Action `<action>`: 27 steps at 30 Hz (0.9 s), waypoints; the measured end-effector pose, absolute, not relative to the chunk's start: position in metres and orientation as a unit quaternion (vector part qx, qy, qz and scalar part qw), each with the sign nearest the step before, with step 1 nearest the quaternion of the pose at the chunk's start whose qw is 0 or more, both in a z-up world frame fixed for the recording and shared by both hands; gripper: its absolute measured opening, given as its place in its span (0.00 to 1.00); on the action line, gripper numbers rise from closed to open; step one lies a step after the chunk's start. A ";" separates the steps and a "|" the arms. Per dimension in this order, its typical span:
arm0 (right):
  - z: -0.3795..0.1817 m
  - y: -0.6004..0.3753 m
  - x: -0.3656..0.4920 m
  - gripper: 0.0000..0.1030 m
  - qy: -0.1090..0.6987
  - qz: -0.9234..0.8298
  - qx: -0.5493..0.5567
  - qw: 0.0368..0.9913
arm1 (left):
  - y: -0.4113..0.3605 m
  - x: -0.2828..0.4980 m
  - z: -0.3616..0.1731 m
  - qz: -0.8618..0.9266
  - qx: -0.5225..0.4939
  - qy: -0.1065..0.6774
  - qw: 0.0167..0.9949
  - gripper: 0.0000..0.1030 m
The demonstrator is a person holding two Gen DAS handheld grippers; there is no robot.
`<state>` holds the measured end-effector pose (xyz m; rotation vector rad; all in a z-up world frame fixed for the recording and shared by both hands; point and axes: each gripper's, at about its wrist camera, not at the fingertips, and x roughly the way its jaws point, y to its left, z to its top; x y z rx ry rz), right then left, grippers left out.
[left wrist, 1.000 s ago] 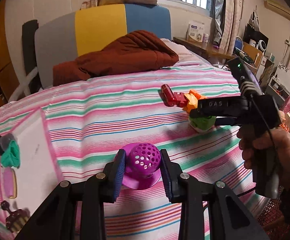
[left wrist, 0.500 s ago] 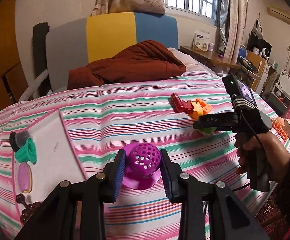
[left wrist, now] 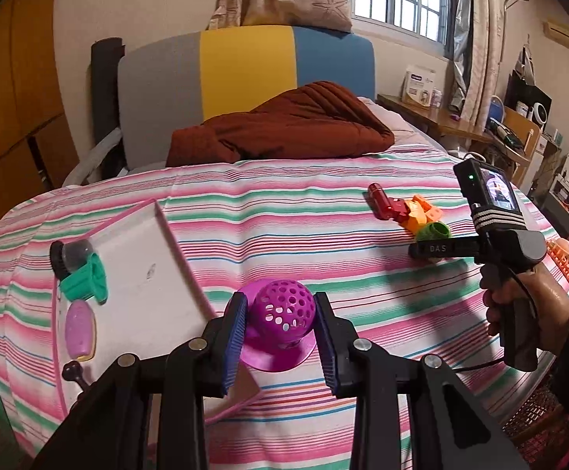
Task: Organize rigid objects
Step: 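Carry the purple cup into the tray and open the left gripper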
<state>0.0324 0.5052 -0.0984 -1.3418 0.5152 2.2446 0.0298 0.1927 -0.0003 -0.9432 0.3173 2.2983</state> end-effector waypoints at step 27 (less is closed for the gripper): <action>-0.096 0.501 0.032 0.64 0.155 0.821 -0.495 0.240 | 0.053 -0.088 -0.014 0.850 -0.466 -0.078 0.232 0.32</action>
